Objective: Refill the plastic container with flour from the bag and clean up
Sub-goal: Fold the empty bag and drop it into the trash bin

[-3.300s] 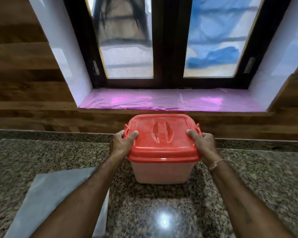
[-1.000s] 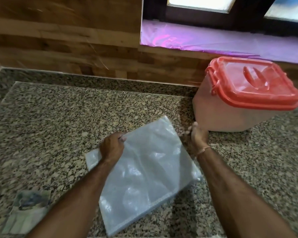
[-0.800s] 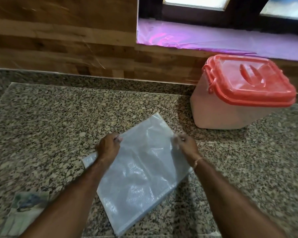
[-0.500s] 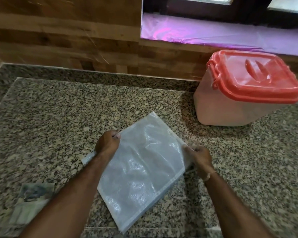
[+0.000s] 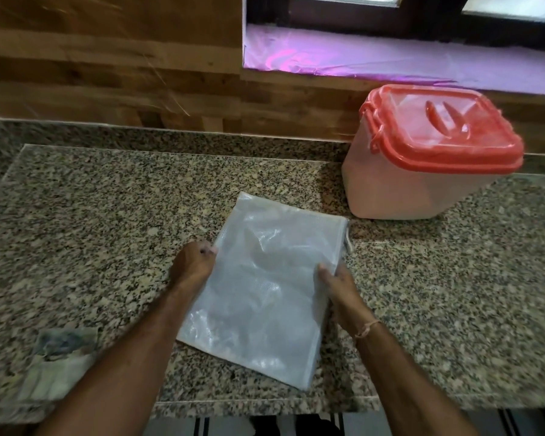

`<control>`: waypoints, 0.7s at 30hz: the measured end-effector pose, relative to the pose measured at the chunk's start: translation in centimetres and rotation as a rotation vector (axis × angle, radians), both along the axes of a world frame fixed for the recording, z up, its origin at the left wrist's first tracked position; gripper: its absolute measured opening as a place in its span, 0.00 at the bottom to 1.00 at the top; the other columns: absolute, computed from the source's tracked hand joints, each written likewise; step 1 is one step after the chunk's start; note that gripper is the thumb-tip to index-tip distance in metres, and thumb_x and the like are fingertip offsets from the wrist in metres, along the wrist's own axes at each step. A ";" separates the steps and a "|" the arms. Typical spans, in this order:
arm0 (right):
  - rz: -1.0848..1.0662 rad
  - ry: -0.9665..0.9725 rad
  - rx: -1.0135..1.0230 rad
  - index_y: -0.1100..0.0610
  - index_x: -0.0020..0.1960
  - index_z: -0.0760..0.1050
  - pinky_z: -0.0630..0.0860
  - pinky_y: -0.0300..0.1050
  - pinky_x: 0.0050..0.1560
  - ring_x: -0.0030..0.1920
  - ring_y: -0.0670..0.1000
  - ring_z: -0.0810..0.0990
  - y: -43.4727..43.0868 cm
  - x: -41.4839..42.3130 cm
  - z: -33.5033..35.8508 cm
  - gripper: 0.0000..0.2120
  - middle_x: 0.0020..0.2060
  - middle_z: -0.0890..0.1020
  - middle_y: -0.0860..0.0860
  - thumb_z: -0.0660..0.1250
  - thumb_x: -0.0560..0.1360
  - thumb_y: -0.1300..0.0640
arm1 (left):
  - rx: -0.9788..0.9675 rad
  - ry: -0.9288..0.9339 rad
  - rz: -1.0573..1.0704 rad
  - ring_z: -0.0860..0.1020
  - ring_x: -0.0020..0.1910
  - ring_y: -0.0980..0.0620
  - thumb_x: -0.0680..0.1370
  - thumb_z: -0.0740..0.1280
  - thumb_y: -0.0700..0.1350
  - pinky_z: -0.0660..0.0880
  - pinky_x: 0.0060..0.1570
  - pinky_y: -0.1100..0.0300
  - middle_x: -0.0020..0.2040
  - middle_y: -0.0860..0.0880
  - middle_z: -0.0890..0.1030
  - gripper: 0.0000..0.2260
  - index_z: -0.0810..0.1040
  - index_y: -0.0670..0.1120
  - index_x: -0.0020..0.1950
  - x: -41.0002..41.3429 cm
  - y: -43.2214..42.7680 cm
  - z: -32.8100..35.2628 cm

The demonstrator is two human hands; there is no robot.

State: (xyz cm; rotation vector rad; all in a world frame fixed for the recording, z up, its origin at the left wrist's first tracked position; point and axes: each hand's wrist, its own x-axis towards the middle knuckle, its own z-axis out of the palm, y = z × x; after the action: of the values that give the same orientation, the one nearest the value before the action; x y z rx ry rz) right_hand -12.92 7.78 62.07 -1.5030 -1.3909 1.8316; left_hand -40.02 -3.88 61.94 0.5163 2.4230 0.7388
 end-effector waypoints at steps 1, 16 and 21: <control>0.043 -0.013 -0.004 0.57 0.65 0.78 0.83 0.60 0.57 0.56 0.59 0.85 -0.1 0.2 0.1 0.12 0.57 0.86 0.56 0.65 0.83 0.57 | 0.017 -0.037 0.025 0.80 0.44 0.45 0.82 0.68 0.49 0.70 0.40 0.60 0.51 0.41 0.85 0.09 0.80 0.48 0.42 0.0 -0.4 -0.1; 0.042 0.186 0.172 0.56 0.52 0.78 0.80 0.39 0.29 0.32 0.48 0.86 5.5 -3.9 12.7 0.14 0.42 0.84 0.57 0.63 0.82 0.45 | 0.652 -0.425 0.379 0.78 0.26 0.57 0.84 0.65 0.43 0.77 0.25 0.68 0.40 0.44 0.80 0.08 0.77 0.45 0.46 -1.4 -0.4 11.3; 0.093 0.187 0.143 0.61 0.51 0.82 0.77 0.45 0.37 0.38 0.56 0.79 3.5 -2.3 9.9 0.21 0.40 0.82 0.60 0.65 0.80 0.42 | 0.492 -0.230 0.250 0.78 0.32 0.50 0.82 0.66 0.57 0.72 0.29 0.62 0.38 0.46 0.82 0.18 0.82 0.43 0.47 1.0 -3.9 8.9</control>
State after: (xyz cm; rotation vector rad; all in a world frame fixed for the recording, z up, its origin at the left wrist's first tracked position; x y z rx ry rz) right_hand -15.22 11.29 72.00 -1.1830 -1.4865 1.8318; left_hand -39.05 -7.81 70.85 0.2897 2.1063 1.4359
